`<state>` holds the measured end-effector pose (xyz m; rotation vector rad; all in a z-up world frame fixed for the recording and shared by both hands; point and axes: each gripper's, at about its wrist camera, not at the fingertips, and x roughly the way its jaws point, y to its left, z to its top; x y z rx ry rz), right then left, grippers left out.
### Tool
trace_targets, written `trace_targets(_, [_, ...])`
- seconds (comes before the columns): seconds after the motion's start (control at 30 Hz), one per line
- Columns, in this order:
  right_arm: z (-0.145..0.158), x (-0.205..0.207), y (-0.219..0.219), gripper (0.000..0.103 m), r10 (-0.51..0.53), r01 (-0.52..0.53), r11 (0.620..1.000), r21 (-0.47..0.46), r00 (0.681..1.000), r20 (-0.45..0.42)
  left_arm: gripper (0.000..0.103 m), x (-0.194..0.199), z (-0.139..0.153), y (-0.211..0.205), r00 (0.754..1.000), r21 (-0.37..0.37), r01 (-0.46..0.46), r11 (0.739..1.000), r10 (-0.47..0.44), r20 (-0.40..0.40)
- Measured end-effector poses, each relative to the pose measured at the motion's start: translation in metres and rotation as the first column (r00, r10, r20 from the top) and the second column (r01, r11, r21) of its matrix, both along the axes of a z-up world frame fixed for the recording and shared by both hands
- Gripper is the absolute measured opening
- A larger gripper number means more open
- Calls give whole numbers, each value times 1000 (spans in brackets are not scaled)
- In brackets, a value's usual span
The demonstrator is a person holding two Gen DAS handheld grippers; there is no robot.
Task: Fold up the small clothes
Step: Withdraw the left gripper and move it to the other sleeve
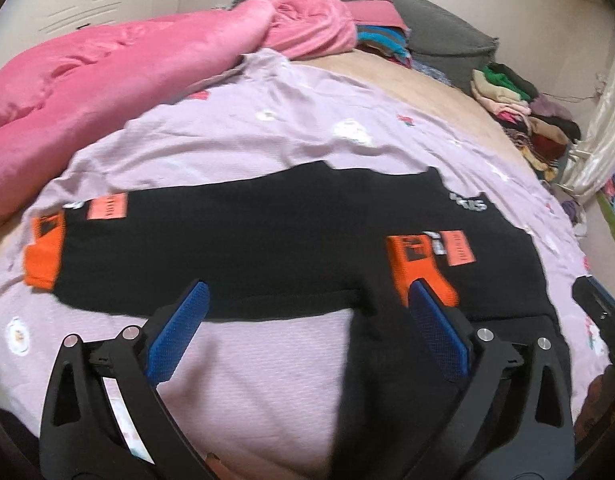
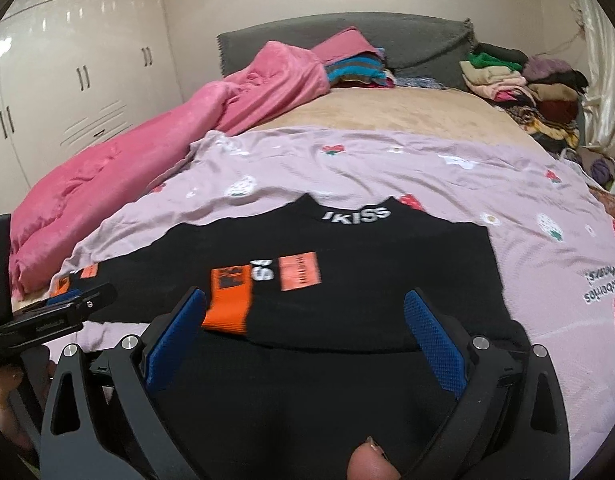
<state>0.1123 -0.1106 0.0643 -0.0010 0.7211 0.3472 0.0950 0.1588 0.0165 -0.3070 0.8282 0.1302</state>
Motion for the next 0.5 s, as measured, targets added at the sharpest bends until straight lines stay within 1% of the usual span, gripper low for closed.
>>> trace_targets(0.23, [-3,-6,37,99,72,-72,997,-12,997,-8,93,-17,-7,36,997,-16,-73,997,72,-16])
trace_targets(0.5, [-8,-14,70,99,152,-152,988,-21,988,-17,93,-36,-14,72,988,-42,-154,987,153,-26])
